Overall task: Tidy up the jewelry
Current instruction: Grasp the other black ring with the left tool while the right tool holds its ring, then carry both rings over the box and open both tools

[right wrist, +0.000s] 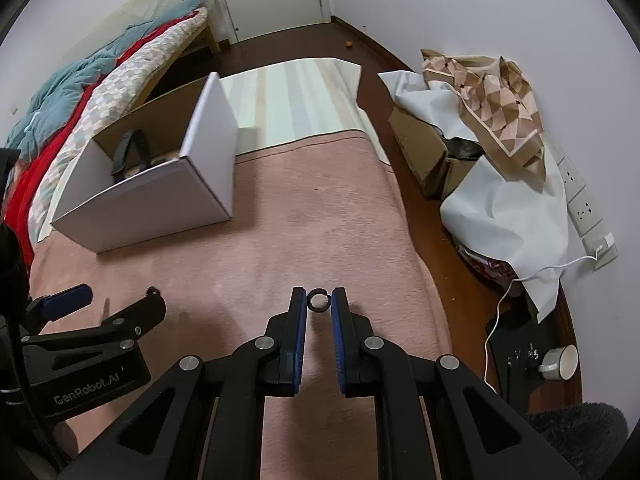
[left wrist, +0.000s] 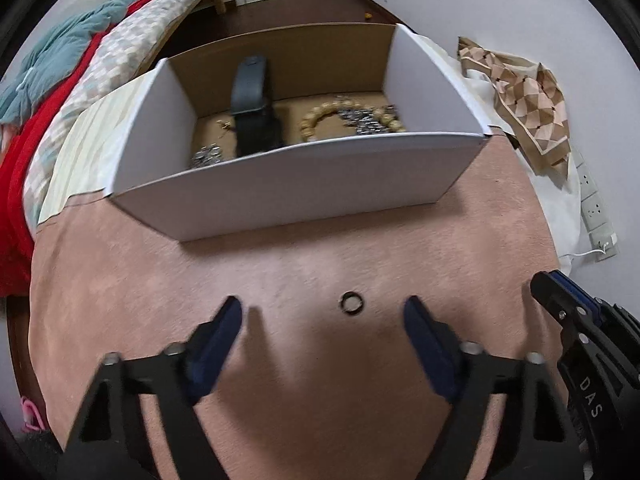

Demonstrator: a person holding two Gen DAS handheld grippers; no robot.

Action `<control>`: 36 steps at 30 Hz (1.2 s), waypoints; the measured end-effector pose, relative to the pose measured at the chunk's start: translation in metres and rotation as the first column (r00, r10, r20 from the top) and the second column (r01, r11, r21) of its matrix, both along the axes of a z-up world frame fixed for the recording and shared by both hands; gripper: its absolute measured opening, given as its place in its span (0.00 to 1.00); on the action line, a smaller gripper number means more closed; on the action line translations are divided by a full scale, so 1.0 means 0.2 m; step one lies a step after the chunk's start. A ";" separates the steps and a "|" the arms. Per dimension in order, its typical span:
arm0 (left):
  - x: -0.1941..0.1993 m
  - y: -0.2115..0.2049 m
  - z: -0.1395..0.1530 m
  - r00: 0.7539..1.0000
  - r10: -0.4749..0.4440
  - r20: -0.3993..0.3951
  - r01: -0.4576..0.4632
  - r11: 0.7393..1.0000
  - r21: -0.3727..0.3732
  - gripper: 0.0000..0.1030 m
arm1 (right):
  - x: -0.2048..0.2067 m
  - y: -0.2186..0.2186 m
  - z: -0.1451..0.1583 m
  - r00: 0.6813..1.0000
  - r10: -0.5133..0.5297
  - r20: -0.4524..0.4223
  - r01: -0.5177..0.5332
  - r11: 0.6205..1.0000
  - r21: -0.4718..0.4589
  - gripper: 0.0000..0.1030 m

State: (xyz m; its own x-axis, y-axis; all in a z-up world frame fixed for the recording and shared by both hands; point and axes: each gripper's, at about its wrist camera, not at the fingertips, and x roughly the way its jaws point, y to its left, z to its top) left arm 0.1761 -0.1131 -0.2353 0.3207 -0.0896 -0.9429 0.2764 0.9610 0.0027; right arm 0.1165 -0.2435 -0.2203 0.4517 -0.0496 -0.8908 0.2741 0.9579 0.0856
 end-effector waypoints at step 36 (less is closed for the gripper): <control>0.52 0.28 0.46 0.995 0.087 0.055 -0.075 0.979 -0.191 0.10 | 0.58 0.16 0.43 0.977 0.129 0.170 -0.162 0.967 0.196 0.13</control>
